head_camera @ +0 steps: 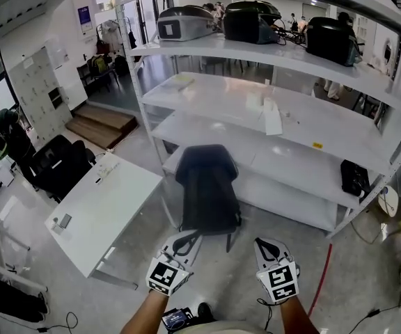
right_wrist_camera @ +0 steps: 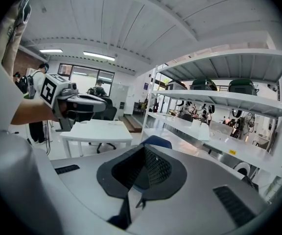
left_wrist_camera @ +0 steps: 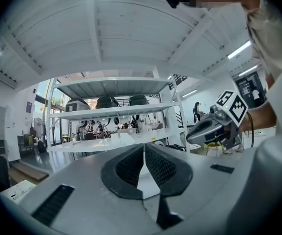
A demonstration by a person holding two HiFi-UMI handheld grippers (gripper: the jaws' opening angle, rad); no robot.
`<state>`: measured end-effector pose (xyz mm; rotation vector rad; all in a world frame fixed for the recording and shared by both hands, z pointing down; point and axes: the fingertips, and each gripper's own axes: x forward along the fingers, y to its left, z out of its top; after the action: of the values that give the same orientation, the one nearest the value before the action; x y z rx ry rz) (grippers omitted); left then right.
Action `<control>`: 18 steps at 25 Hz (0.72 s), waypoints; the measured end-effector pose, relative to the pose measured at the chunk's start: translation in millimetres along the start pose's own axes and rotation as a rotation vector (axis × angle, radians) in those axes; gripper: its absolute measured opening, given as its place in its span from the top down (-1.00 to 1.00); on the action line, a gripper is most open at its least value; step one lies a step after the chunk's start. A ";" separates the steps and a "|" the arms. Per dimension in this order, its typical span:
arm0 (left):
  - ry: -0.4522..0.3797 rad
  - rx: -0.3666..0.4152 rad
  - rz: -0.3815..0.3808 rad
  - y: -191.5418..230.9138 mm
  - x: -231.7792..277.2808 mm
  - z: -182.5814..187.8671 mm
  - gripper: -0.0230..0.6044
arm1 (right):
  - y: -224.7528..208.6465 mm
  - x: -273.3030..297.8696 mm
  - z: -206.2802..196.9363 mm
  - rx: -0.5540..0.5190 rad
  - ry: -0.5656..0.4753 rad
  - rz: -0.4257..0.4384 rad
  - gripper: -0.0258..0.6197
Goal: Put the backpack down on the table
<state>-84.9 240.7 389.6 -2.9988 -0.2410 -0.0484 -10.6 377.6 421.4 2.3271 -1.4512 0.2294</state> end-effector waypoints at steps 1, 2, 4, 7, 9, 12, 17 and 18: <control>-0.001 -0.001 -0.006 8.6 2.3 -2.0 0.85 | 0.3 7.8 2.7 0.001 0.002 -0.006 0.84; -0.002 -0.001 -0.013 17.5 4.6 -4.2 0.85 | 0.5 15.8 5.3 0.002 0.003 -0.013 0.84; -0.007 -0.004 -0.025 35.0 10.0 -7.9 0.85 | -0.6 31.9 11.0 0.002 0.006 -0.028 0.84; -0.010 -0.011 -0.044 56.5 17.6 -13.4 0.85 | -3.7 51.6 18.0 0.002 0.014 -0.048 0.84; -0.010 -0.010 -0.051 70.1 22.6 -18.9 0.85 | -6.3 62.5 20.5 0.006 0.021 -0.060 0.84; -0.020 -0.015 -0.059 90.3 31.1 -19.6 0.85 | -9.6 80.8 22.0 0.004 0.029 -0.072 0.84; -0.026 -0.060 -0.046 112.9 55.8 -29.4 0.85 | -28.6 116.9 24.3 -0.014 0.062 -0.049 0.84; -0.024 -0.068 -0.034 116.0 61.7 -33.9 0.85 | -34.2 125.0 23.0 -0.020 0.067 -0.037 0.84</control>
<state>-6.0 132.3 410.8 -3.0642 -0.2989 -0.0243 74.8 278.3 434.4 2.3056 -1.3709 0.2778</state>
